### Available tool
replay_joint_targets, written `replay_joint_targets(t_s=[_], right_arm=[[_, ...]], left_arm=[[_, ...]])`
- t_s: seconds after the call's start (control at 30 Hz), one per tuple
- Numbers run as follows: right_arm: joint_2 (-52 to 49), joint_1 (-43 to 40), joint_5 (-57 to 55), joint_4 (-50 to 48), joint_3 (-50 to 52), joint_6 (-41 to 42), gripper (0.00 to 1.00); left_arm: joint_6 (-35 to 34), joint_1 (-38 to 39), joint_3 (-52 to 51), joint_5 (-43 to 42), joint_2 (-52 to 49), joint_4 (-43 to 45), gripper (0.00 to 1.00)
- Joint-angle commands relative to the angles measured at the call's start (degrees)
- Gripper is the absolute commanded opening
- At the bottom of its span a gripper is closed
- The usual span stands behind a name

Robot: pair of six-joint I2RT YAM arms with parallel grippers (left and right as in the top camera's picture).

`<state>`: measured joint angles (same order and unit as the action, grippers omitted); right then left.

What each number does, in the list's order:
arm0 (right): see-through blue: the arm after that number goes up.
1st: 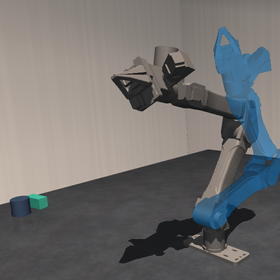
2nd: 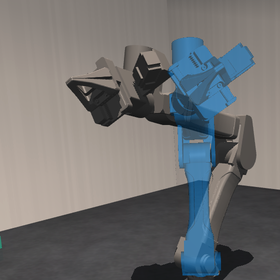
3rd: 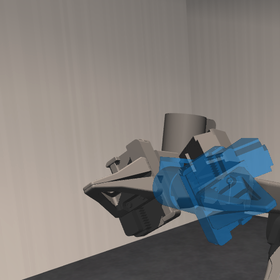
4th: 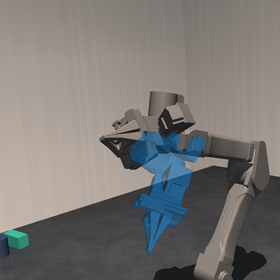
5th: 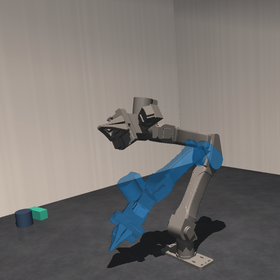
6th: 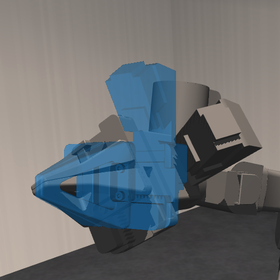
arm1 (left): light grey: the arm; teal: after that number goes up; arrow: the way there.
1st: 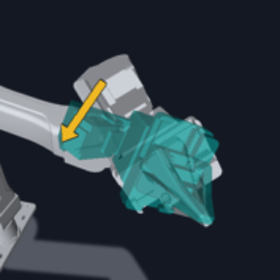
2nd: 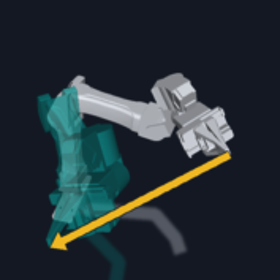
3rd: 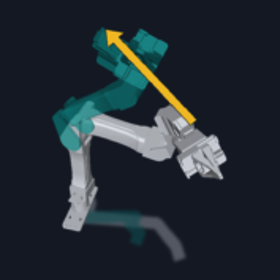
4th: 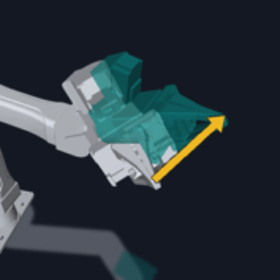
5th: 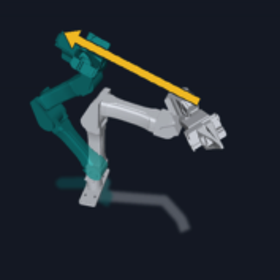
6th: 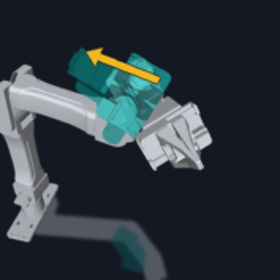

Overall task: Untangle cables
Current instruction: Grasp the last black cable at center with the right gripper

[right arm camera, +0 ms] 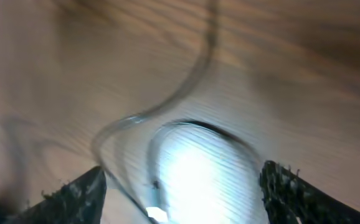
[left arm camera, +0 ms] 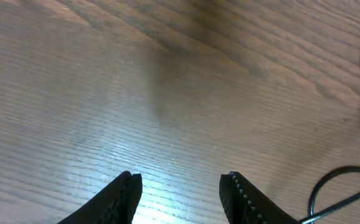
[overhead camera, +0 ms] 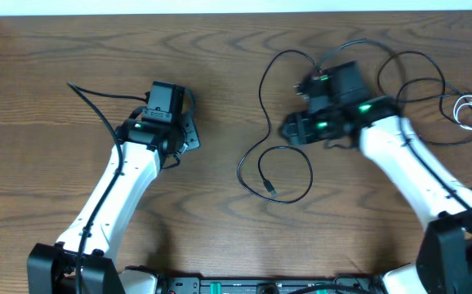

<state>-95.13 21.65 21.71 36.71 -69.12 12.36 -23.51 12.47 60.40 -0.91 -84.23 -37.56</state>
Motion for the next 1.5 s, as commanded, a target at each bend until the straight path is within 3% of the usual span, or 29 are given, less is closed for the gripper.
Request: replay_joint_targets(t_s=[0.0,0.27,0.43,0.57,0.63,0.7,0.77,1.0,1.23,1.47], right_arm=[[-2.51,4.5,0.2,-2.1,0.79,16.92,0.75],[-9.29,10.73,-6.47,-4.5,0.79,37.88,0.74],[-14.14,11.17,-7.43,-12.04,0.79,42.47,0.75],[-17.05,11.23,-8.04,-20.37,0.79,42.45,0.67],[-17.57,11.23,-9.11,-22.49,0.79,42.45,0.49],[-17.7,11.17,-10.82,-22.8,0.79,41.94,0.13],[-17.68,10.91,-11.28,-22.77,0.76,39.63,0.01],[-12.98,4.02,-17.62,-14.45,-1.09,21.51,0.01],[-1.99,-12.17,-21.81,0.94,-10.36,2.78,0.01],[5.22,-30.91,-21.79,6.84,-21.0,-7.8,0.01]], left_arm=[[0.5,-0.17,0.42,0.92,-0.11,-0.5,0.46],[0.52,-0.17,0.42,0.04,-0.11,-1.05,0.46],[0.55,-0.17,0.42,0.07,-0.11,-1.22,0.46],[0.52,-0.17,0.42,0.04,-0.11,-1.25,0.46],[0.52,-0.17,0.42,0.04,-0.11,-1.25,0.46],[0.52,-0.17,0.42,0.04,-0.11,-1.29,0.46],[0.52,-0.17,0.42,0.04,-0.11,-1.29,0.46],[0.5,-0.17,0.42,0.02,-0.11,-1.42,0.46],[0.5,-0.17,0.42,-0.11,-0.11,-1.42,0.46],[0.48,-0.17,0.42,-0.11,-0.11,-1.18,0.46]])
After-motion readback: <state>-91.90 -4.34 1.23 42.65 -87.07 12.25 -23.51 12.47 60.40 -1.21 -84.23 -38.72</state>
